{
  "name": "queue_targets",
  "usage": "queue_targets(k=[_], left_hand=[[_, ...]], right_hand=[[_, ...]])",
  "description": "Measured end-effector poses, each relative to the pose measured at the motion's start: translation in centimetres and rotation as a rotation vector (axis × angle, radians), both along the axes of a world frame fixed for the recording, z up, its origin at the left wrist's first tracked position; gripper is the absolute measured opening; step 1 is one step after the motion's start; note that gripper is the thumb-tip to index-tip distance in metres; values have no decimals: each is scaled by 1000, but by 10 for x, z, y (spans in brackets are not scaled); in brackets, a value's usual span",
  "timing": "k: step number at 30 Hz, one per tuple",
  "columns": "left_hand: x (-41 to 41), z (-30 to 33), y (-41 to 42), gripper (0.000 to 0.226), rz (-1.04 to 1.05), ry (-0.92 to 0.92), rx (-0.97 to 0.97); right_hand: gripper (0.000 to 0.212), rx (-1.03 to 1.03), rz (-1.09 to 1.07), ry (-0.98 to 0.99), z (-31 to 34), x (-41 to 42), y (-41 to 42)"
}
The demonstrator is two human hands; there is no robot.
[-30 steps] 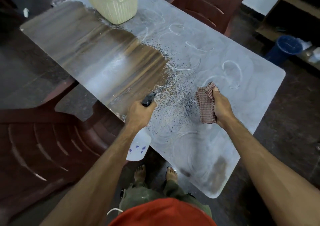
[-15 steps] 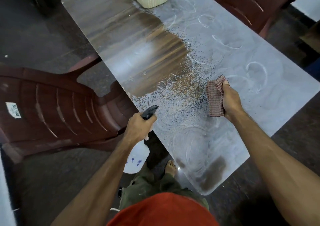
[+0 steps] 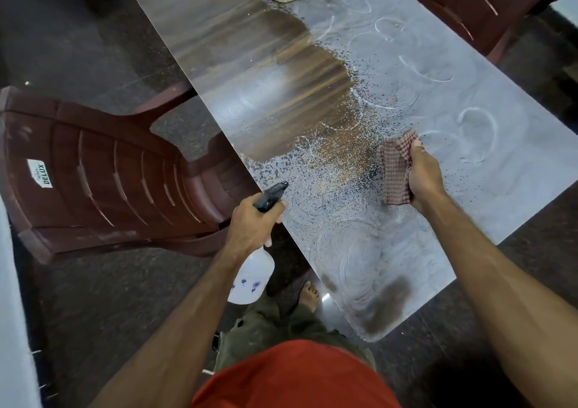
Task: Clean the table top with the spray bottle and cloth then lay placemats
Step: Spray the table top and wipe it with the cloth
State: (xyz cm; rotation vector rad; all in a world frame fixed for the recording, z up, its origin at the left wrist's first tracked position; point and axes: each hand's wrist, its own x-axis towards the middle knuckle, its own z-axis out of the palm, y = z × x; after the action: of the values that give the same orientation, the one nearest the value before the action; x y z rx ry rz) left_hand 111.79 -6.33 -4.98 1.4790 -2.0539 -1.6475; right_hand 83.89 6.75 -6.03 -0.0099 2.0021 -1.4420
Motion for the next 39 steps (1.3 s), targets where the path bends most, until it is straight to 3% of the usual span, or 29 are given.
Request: queue_targets(k=[5,10,15,22,26,32,39], left_hand=[[6,-3,3,31,24,-46,3],[16,-3,6,34,-29,15,8],[19,-4,16,15,2,124,14],[20,-6,18,50,31,160,71],[27,-7,15,43,29,108,43],[46,-9,6,51,14,93,25],[57,-10,10,30,51,151,25]], right_hand=[[37,-1,16,-18,-4,5,-2],[36,1,25,-19,-4,8,-5],[40,30,59,3,1,13,-8],[48,32,93,49,9,28,-11],[50,31,78,51,12,36,-11],[45,22,49,61,14,50,-7],[37,1,-5,78,13,67,-2]])
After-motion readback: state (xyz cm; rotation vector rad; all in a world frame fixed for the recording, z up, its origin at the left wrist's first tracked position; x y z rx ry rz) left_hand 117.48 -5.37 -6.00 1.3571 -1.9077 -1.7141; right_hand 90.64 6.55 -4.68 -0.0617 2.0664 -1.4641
